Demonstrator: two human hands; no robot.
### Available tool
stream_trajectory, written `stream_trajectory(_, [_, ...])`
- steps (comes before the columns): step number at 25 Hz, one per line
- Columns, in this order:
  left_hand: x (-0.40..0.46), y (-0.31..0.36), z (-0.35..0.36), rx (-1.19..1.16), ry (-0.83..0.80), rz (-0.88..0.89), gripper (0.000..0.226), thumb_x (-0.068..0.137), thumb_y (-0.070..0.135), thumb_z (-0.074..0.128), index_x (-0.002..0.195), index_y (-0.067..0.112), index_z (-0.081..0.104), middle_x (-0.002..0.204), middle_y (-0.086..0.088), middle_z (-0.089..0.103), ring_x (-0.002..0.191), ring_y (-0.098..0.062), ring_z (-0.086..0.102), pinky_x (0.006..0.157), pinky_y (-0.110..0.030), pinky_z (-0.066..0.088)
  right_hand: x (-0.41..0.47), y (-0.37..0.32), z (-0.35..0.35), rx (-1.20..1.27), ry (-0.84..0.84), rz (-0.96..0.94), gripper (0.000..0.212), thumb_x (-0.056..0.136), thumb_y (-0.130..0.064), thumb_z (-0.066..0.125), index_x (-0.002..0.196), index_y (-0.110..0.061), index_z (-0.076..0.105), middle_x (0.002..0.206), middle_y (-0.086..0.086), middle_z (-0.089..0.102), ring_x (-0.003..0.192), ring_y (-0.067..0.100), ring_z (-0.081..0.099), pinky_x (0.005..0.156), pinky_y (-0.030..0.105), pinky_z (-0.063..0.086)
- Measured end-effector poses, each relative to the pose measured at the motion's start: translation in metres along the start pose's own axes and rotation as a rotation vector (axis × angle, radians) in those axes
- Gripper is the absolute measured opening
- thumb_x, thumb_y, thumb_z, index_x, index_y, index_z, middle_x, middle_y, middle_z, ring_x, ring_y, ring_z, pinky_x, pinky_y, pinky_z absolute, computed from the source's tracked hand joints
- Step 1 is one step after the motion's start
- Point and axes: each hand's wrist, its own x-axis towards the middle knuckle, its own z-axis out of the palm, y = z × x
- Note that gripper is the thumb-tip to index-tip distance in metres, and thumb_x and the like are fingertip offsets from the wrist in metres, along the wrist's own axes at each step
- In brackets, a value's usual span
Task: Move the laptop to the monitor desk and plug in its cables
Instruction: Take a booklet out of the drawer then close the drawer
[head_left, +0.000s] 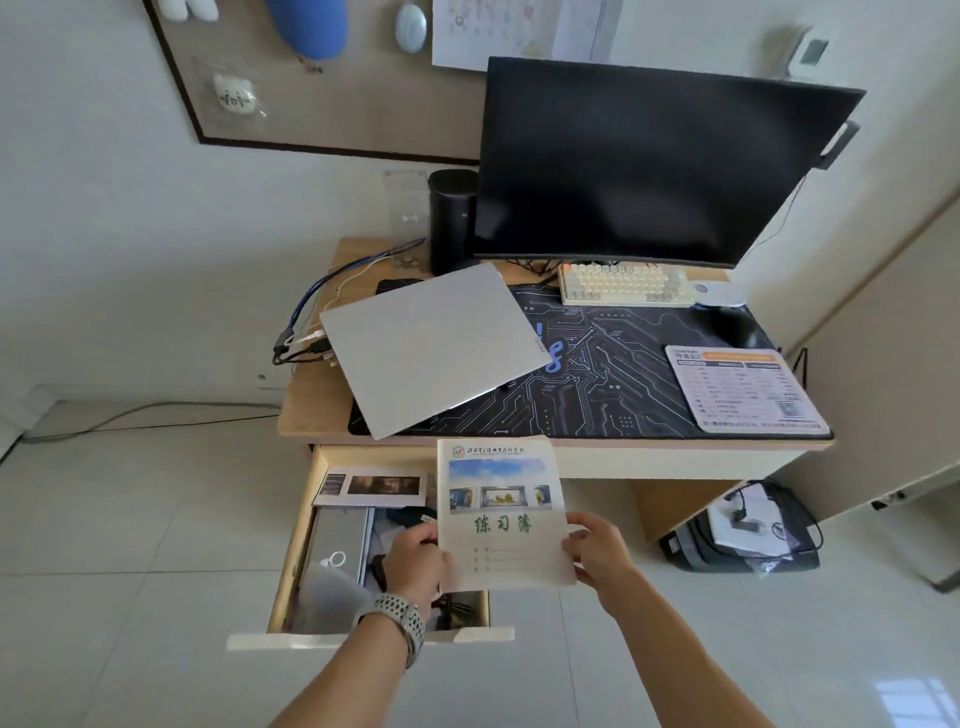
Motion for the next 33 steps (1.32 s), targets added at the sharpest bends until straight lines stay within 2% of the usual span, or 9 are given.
stream_trajectory(5, [-0.005, 0.029, 0.079, 0.027, -0.048, 0.034, 0.038, 0.081, -0.004, 0.039, 0.074, 0.018, 0.069, 0.086, -0.003, 0.072, 0.086, -0.026, 0.065, 0.071, -0.047, 0.060, 0.022, -0.002, -0.084, 0.063, 0.019, -0.002, 0.032, 0.086, 0.011, 0.041, 0.094, -0.012, 0.063, 0.092, 0.012, 0.064, 0.082, 0.025, 0.059, 0.077, 0.041, 0.052])
stream_trajectory(9, [-0.017, 0.056, 0.162, -0.005, -0.069, 0.063, 0.038, 0.074, 0.001, 0.038, 0.073, 0.019, 0.071, 0.080, -0.003, 0.074, 0.083, -0.029, 0.068, 0.061, -0.037, 0.055, 0.045, -0.006, -0.166, 0.063, 0.034, -0.026, 0.028, 0.089, 0.007, 0.043, 0.099, -0.013, 0.061, 0.100, 0.008, 0.065, 0.088, 0.025, 0.062, 0.081, 0.041, 0.053])
stream_trajectory(13, [-0.032, 0.088, 0.241, 0.004, -0.087, 0.073, 0.034, 0.079, -0.002, 0.041, 0.071, 0.014, 0.070, 0.077, -0.004, 0.071, 0.077, -0.026, 0.065, 0.057, -0.033, 0.052, 0.065, -0.010, -0.248, 0.041, 0.099, -0.048, 0.026, 0.090, 0.005, 0.044, 0.090, -0.015, 0.062, 0.084, 0.005, 0.062, 0.072, 0.020, 0.055, 0.063, 0.031, 0.045])
stream_trajectory(16, [-0.032, 0.107, 0.286, 0.008, -0.132, 0.075, 0.033, 0.079, -0.004, 0.039, 0.067, 0.011, 0.066, 0.078, -0.007, 0.072, 0.076, -0.026, 0.066, 0.055, -0.031, 0.052, 0.079, -0.014, -0.293, 0.031, 0.149, -0.064, 0.026, 0.088, 0.008, 0.043, 0.094, -0.009, 0.061, 0.072, 0.004, 0.055, 0.062, 0.017, 0.048, 0.053, 0.026, 0.037])
stream_trajectory(21, [-0.008, 0.134, 0.337, 0.041, -0.167, 0.085, 0.027, 0.072, -0.001, 0.039, 0.069, 0.009, 0.064, 0.079, -0.008, 0.072, 0.082, -0.030, 0.068, 0.054, -0.033, 0.052, 0.114, -0.027, -0.332, 0.057, 0.208, -0.066, 0.025, 0.087, 0.007, 0.043, 0.099, -0.005, 0.061, 0.085, 0.011, 0.061, 0.079, 0.027, 0.059, 0.058, 0.030, 0.048])
stream_trajectory(25, [0.032, 0.153, 0.371, 0.061, -0.214, 0.110, 0.027, 0.074, -0.001, 0.036, 0.067, 0.006, 0.061, 0.082, -0.015, 0.071, 0.086, -0.036, 0.068, 0.055, -0.032, 0.049, 0.155, -0.045, -0.350, -0.010, 0.226, -0.047, 0.030, 0.086, 0.002, 0.042, 0.091, -0.020, 0.061, 0.087, 0.009, 0.065, 0.089, 0.031, 0.065, 0.069, 0.038, 0.054])
stream_trajectory(27, [0.053, 0.166, 0.388, 0.092, -0.241, 0.108, 0.030, 0.078, -0.003, 0.036, 0.066, 0.008, 0.061, 0.081, -0.011, 0.072, 0.085, -0.032, 0.069, 0.057, -0.030, 0.049, 0.180, -0.054, -0.358, -0.030, 0.244, -0.027, 0.030, 0.086, 0.002, 0.042, 0.091, -0.021, 0.060, 0.092, 0.013, 0.065, 0.091, 0.032, 0.064, 0.073, 0.041, 0.056])
stream_trajectory(30, [0.087, 0.186, 0.412, 0.212, -0.228, 0.130, 0.026, 0.082, 0.000, 0.043, 0.071, 0.011, 0.064, 0.083, -0.003, 0.071, 0.082, -0.025, 0.068, 0.068, -0.036, 0.060, 0.216, -0.078, -0.366, -0.110, 0.277, -0.001, 0.029, 0.084, 0.002, 0.040, 0.097, -0.016, 0.059, 0.101, 0.014, 0.063, 0.090, 0.029, 0.060, 0.067, 0.034, 0.053])
stream_trajectory(33, [0.111, 0.206, 0.431, 0.416, -0.233, 0.214, 0.013, 0.082, 0.004, 0.051, 0.075, 0.008, 0.061, 0.081, -0.003, 0.068, 0.077, -0.022, 0.066, 0.069, -0.041, 0.060, 0.245, -0.098, -0.376, -0.214, 0.339, -0.014, 0.034, 0.083, 0.001, 0.040, 0.105, -0.016, 0.060, 0.101, 0.011, 0.062, 0.086, 0.025, 0.057, 0.059, 0.026, 0.045])
